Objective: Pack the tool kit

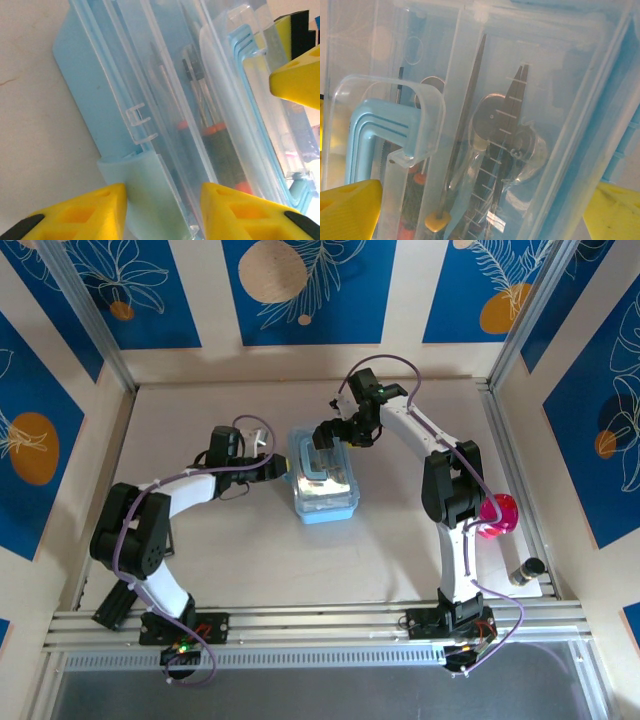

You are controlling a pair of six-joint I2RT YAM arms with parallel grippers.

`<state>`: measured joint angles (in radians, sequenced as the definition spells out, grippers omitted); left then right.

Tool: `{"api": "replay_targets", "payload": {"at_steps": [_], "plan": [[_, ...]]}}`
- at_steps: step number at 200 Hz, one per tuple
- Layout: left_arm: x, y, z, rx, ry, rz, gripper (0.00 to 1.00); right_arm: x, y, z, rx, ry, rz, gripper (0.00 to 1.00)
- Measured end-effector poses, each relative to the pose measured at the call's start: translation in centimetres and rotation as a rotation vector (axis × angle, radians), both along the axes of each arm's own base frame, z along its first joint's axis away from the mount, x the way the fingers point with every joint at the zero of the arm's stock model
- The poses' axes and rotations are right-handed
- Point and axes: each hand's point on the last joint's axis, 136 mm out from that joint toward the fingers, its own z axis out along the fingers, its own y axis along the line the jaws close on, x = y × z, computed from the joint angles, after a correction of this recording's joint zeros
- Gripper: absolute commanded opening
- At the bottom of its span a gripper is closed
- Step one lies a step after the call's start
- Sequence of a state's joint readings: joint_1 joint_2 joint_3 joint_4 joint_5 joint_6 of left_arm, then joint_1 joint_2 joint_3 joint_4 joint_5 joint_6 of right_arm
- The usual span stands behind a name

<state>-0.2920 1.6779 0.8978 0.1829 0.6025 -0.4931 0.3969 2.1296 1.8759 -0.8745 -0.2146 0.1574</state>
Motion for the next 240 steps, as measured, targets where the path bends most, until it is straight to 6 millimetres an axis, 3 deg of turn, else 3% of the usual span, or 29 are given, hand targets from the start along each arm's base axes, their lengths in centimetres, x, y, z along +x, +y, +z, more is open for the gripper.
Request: {"api": "replay_targets", "payload": {"at_steps": [48,240], "plan": [[0.3,-0.3,0.6,-0.031,-0.012,0.001,0.42,0.0,0.0,0.0,0.0,0.0,0.0,0.99],[1.1,-1.1,-0.7,-0.111,0.009,0.015,0.39,-0.1,0.0,0.0,0.0,-0.003,0.013,1.0]]}}
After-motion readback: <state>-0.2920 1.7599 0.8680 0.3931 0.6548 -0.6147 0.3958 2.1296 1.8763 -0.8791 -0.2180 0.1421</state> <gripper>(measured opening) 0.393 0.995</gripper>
